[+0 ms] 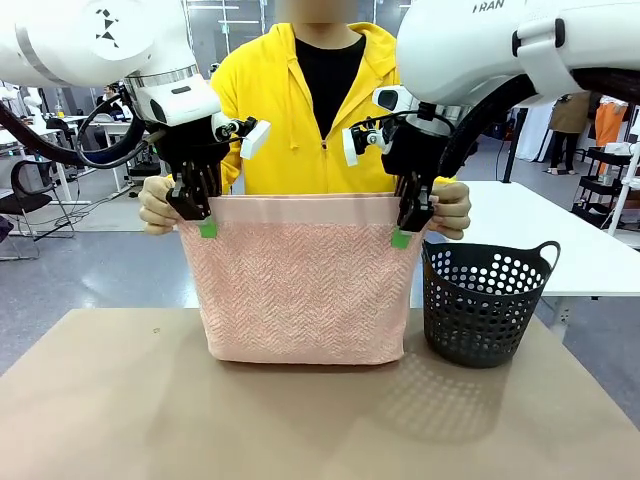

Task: Fold the towel.
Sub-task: Release the end of the 100 cm Hotel Towel you were holding and grab the top end of the folded side.

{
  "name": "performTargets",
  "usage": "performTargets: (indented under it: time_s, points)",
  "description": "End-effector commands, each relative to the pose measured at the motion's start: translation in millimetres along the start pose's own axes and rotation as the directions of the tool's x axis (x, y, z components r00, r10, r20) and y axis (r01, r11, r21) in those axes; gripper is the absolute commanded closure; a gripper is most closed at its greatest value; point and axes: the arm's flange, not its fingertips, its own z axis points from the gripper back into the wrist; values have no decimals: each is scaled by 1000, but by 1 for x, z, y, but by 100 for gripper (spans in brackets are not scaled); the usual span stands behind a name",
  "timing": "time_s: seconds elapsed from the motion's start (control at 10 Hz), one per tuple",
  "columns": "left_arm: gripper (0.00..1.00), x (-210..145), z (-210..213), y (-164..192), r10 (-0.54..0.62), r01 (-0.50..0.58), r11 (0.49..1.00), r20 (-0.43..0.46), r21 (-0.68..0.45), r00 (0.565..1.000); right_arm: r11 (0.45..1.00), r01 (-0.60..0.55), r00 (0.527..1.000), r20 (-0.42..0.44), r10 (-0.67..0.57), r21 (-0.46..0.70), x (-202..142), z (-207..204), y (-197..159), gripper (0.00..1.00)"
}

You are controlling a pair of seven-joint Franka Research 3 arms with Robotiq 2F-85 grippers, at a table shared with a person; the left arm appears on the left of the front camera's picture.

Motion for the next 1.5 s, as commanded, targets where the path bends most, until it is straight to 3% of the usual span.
performTargets:
  time_s: [0.0,0.1,0.2,0.3,0.4,0.5,0.6,0.8,1.4]
  points:
    - [57,3,7,-2,17,-15,999,-45,51,999,1000,-4,1000,-9,4,-25,-1,1,5,29]
    - [0,4,12,-5,18,-14,997,-52,72,999,999,-8,1000,-15,7,-42,-1,7,7,50]
    - [21,5,19,-8,19,-13,995,-59,98,998,997,-13,1000,-16,12,-70,1,17,11,0]
    - [0,7,29,-13,3,7,991,-76,132,997,993,-24,1000,-7,24,-118,2,29,14,15]
    - [0,10,43,-18,5,9,983,-79,182,997,986,-38,999,-22,35,-164,1,43,20,0]
    - [0,12,54,-24,13,7,974,-85,228,996,979,-44,999,-11,43,-197,0,57,24,9]
    - [1,14,64,-28,18,9,963,-98,268,995,972,-53,999,-5,53,-230,1,69,27,0]
    - [0,16,74,-26,15,9,953,-76,304,997,965,-74,997,-12,74,-250,4,82,25,0]
    - [0,8,44,11,-18,19,982,-7,188,1000,984,-82,996,-35,77,-159,3,57,-11,0]
